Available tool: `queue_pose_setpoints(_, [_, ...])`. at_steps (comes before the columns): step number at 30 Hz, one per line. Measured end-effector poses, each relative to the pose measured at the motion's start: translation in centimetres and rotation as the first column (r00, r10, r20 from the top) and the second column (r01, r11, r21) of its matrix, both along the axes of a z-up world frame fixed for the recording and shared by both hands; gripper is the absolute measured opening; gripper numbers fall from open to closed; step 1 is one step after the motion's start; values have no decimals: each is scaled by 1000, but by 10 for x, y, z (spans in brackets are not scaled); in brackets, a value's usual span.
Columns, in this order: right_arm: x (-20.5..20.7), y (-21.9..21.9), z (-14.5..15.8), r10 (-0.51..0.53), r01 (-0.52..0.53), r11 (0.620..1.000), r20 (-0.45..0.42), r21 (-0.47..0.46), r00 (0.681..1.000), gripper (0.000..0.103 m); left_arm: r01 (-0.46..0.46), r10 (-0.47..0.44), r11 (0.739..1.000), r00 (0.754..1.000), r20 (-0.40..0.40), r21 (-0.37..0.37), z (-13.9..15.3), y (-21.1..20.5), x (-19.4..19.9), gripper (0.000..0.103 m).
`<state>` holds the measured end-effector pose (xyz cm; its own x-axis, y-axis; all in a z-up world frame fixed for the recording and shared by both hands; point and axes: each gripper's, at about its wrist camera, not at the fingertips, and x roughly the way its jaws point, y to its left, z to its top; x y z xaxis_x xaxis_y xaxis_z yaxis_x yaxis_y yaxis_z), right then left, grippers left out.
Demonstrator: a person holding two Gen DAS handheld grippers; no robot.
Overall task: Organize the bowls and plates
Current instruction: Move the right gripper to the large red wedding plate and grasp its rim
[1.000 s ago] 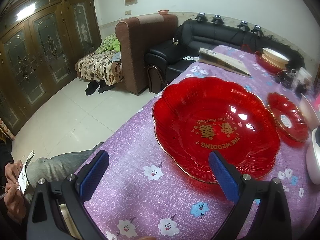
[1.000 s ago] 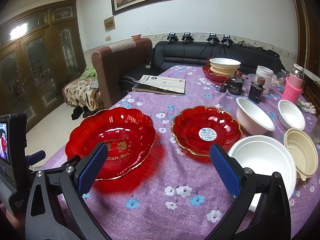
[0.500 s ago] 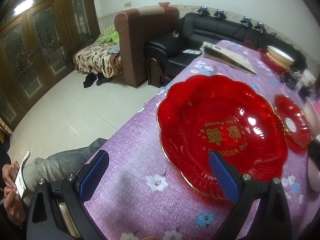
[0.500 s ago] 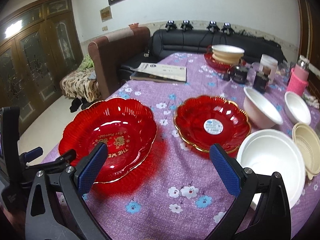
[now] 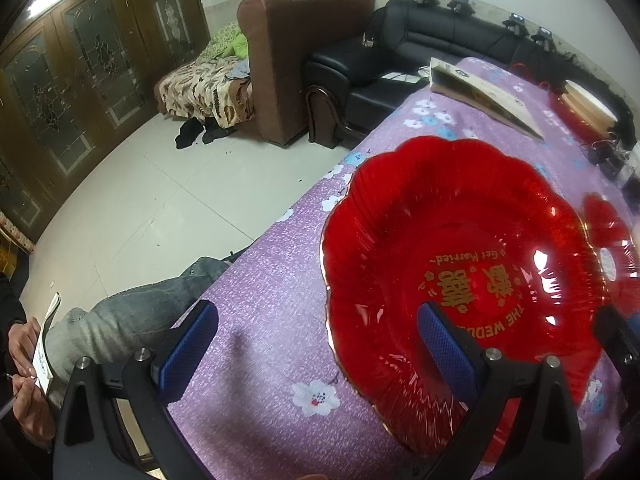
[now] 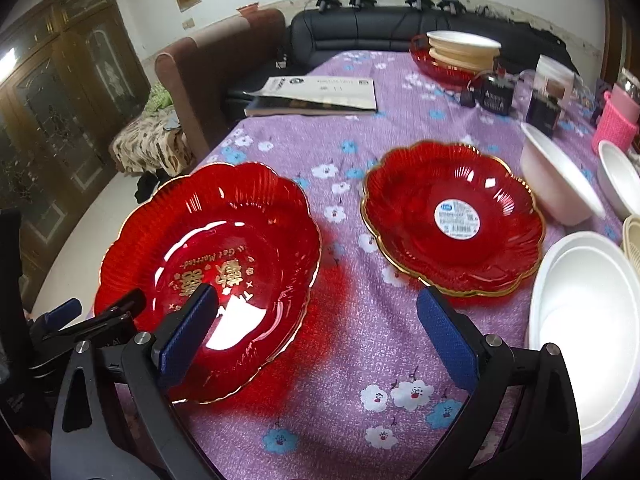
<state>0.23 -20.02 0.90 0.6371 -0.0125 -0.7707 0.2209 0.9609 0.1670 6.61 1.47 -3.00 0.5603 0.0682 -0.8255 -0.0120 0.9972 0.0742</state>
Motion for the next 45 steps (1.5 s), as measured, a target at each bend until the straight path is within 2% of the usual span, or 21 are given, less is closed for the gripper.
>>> queue_pose_setpoints(9, [-1,-7,-2,-16,15,1000,10,22,1000,101,10,-12,1000,997,74,24,6,-7,-5,100])
queue_pose_setpoints(17, [1,-5,0,-13,13,1000,21,11,1000,101,22,-25,999,996,91,33,5,-13,-5,100])
queue_pose_setpoints(30, [9,-4,-4,-12,12,1000,1,10,1000,101,21,-24,999,996,89,38,-1,-14,-3,100])
queue_pose_setpoints(36, [18,-2,-12,-21,21,1000,-28,1,999,101,8,-10,999,998,63,40,-9,-15,6,100])
queue_pose_setpoints(39, [24,-1,-17,-26,26,1000,-50,-9,998,95,-1,-1,999,999,47,43,-14,-15,10,100])
queue_pose_setpoints(45, [26,-3,-23,-40,41,999,-70,9,997,95,-3,-1,999,998,59,53,-13,-16,8,100])
